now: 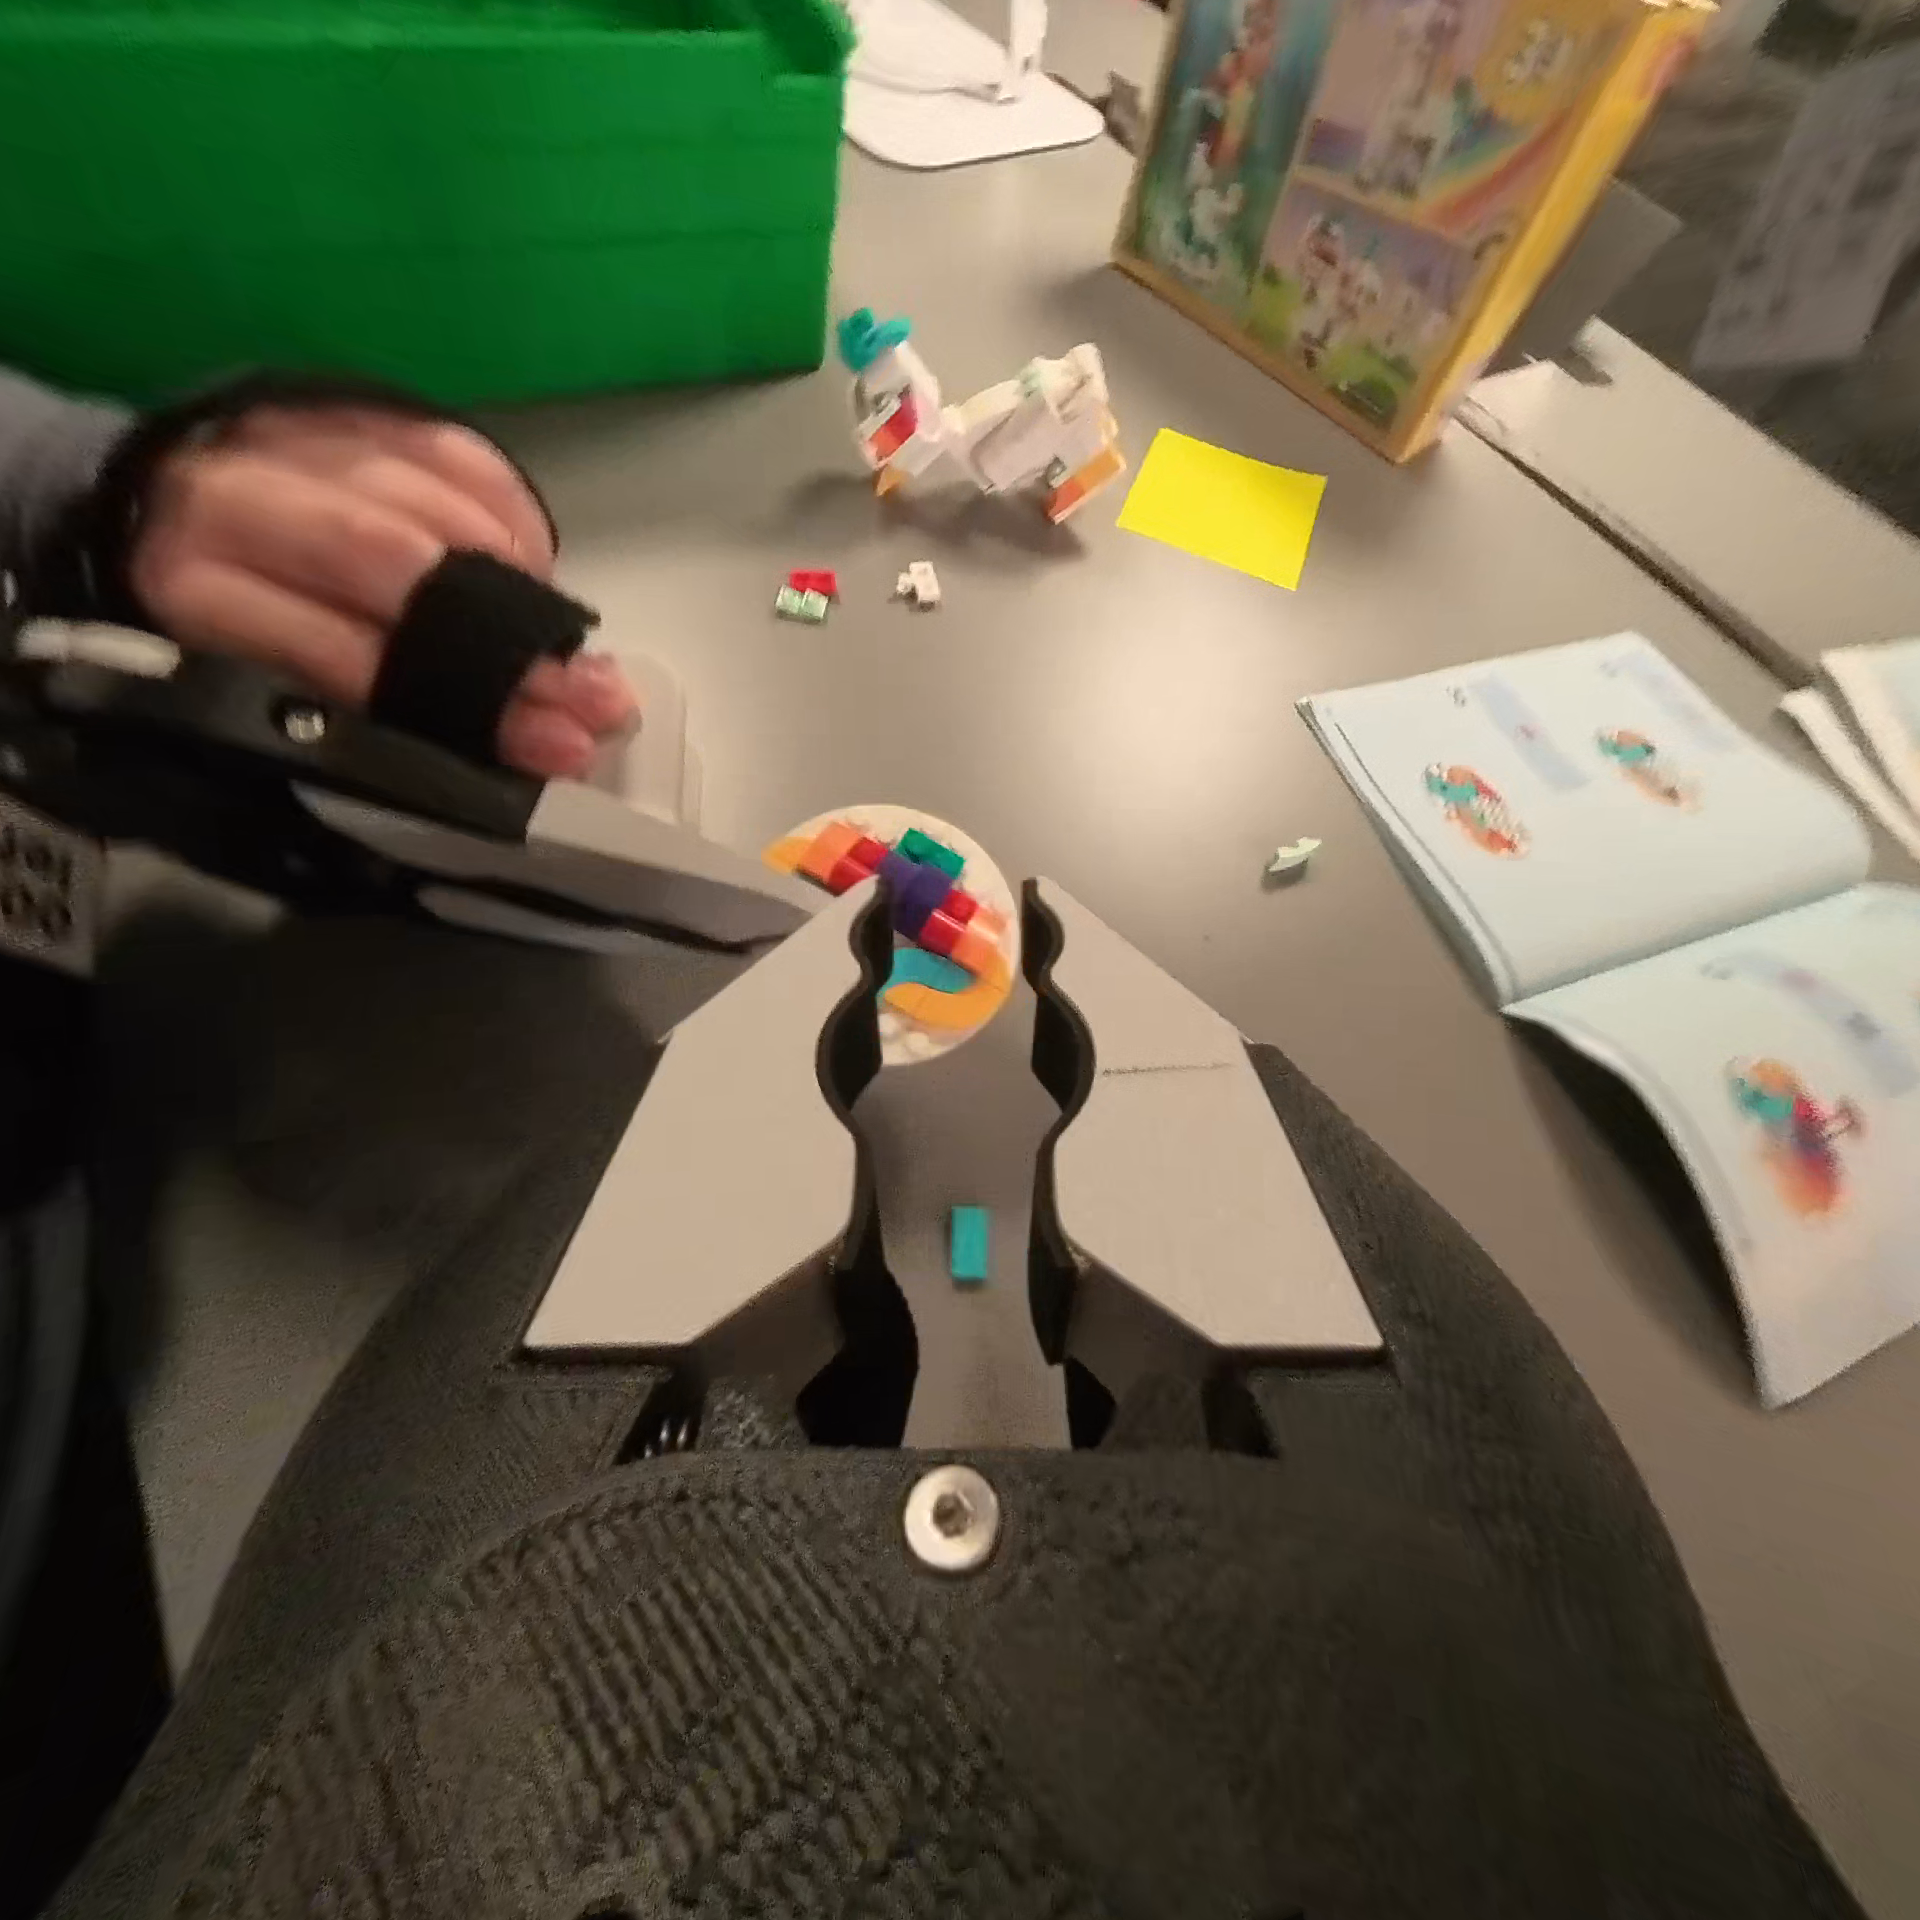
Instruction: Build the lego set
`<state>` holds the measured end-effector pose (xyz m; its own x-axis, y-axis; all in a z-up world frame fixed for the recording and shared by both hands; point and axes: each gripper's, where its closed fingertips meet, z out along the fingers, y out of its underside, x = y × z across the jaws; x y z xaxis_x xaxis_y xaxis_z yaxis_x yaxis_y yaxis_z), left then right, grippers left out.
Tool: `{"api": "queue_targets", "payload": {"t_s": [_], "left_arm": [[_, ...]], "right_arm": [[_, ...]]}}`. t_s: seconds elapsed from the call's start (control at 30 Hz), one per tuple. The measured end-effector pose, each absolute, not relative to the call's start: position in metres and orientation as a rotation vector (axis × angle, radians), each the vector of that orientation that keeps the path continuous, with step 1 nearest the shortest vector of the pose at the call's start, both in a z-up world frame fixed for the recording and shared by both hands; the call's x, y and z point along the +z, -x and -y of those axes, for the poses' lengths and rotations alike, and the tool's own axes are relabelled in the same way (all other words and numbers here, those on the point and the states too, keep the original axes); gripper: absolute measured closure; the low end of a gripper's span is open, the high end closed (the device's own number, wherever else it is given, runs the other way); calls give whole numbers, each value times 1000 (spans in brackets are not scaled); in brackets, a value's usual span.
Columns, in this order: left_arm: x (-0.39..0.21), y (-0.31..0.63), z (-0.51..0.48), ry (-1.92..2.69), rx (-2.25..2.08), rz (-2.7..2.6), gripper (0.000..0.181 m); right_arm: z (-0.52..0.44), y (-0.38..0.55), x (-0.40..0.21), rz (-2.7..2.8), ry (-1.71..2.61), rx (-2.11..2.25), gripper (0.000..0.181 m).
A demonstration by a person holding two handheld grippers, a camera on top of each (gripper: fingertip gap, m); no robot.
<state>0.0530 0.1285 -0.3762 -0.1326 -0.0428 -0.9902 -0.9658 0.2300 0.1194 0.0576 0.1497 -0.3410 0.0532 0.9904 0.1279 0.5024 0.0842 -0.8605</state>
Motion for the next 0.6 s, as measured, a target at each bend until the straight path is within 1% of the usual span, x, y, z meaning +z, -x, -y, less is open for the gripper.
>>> {"api": "queue_targets", "payload": {"t_s": [0.1, 0.13, 0.23, 0.6], "left_arm": [[-376, -59, -124, 978, 1058, -1458, 176], [-376, -62, -122, 957, 1046, -1463, 176], [-373, -68, -116, 910, 1020, -1463, 176], [-375, -69, -115, 906, 1009, -1478, 176]], "right_arm": [[-145, -60, -344, 1758, 1367, 659, 155], [-141, -60, -346, 1821, 1316, 627, 152], [-132, -58, -354, 1965, 1200, 534, 150], [-133, -59, -359, 2039, 1159, 447, 150]]}}
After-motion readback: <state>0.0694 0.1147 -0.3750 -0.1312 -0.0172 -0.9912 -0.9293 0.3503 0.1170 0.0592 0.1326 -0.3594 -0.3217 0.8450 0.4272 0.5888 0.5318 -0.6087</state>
